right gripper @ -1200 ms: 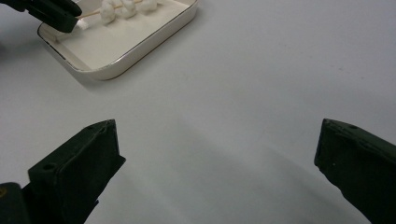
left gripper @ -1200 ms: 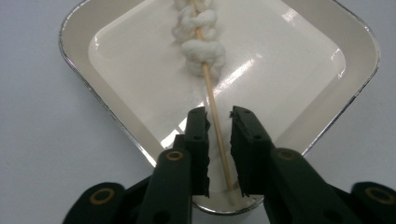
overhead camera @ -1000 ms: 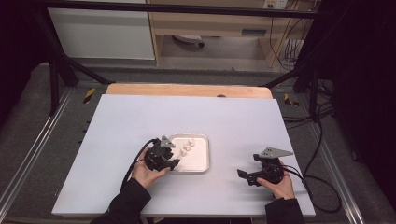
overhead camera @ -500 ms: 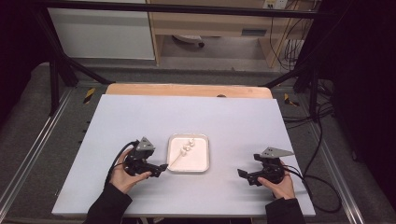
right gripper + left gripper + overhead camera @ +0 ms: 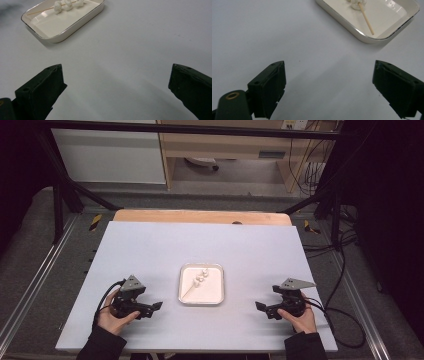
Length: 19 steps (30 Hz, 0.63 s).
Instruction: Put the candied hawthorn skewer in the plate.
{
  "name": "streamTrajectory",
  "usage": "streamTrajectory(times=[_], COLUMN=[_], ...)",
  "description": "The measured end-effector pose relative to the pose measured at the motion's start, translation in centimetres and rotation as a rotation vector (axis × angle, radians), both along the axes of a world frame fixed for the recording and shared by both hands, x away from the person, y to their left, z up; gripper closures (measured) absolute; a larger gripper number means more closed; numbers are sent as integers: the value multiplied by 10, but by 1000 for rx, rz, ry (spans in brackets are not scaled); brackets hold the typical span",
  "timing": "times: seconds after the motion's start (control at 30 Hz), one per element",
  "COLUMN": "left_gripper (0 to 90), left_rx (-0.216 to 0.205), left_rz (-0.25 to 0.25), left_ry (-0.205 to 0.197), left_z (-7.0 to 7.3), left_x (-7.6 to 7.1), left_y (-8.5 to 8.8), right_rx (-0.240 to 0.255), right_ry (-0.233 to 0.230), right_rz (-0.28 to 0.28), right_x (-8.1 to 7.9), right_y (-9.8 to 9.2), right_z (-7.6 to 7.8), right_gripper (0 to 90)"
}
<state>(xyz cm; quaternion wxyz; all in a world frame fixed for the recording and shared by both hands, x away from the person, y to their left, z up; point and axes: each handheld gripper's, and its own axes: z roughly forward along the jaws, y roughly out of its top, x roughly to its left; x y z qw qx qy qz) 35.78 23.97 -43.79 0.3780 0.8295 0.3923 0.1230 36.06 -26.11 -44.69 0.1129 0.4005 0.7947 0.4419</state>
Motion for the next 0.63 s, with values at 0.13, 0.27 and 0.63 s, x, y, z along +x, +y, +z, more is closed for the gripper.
streamTrajectory(times=[0.13,0.27,0.63], left_gripper=[104,98,101], left_rx=[-10,-16,-18], left_rz=[9,25,37], left_ry=[2,-1,1], left_z=[-5,-8,-11], left_x=[-5,-7,-5], left_y=[11,19,24], right_rx=[0,-10,-9], right_ry=[-1,-2,-3], right_rz=[3,12,22], right_x=[-1,-1,-2], right_y=[-1,-1,-2], right_z=[-1,-2,-4], right_gripper=[7,7,7])
